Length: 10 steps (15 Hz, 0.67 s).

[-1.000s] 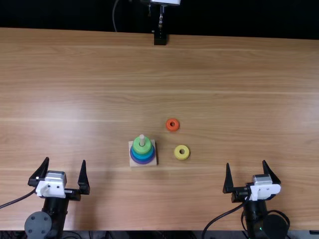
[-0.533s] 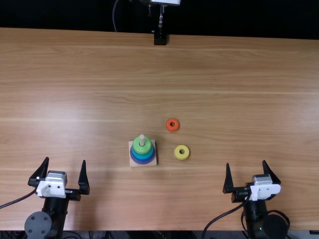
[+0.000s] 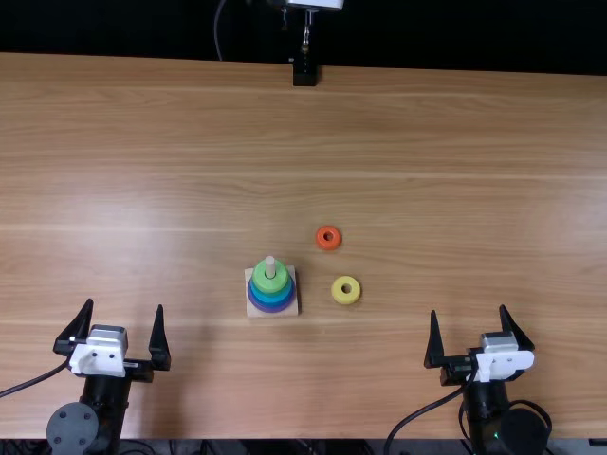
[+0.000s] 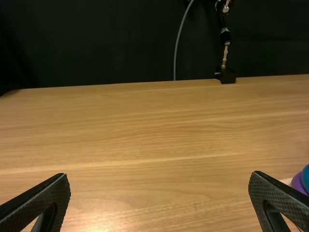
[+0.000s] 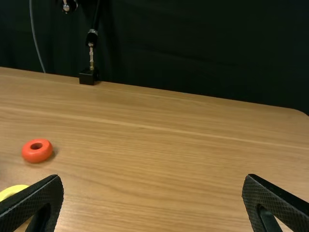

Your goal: Build the Hanoi tower: stack the rings onto the peg from bottom to top in this color order: purple, dark blue, light blue, dark green, light green, yellow, orange.

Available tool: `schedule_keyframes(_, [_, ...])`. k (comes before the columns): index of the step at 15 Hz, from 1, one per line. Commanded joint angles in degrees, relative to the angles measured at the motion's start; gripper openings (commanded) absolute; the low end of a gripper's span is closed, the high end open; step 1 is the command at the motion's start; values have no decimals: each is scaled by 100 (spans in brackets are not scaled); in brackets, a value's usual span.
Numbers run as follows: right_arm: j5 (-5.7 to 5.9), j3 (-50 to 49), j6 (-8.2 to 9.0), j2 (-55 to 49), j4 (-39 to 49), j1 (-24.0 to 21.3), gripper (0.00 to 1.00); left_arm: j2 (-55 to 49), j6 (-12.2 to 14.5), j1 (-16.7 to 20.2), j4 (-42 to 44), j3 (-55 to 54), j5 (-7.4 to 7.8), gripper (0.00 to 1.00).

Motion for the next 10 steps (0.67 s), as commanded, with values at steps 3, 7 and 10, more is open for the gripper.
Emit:
schedule_keyframes(3, [62, 494, 16, -69, 70, -68, 100, -69, 33, 10, -34, -143, 33, 100])
schedule_keyframes(7, [62, 2190, -5, 1170, -36, -16, 100, -69, 33, 10, -34, -143, 33, 100])
schedule_keyframes(10, [51, 2850, -15, 2199, 38, 116, 100, -69, 33, 10, -34, -143, 33, 100])
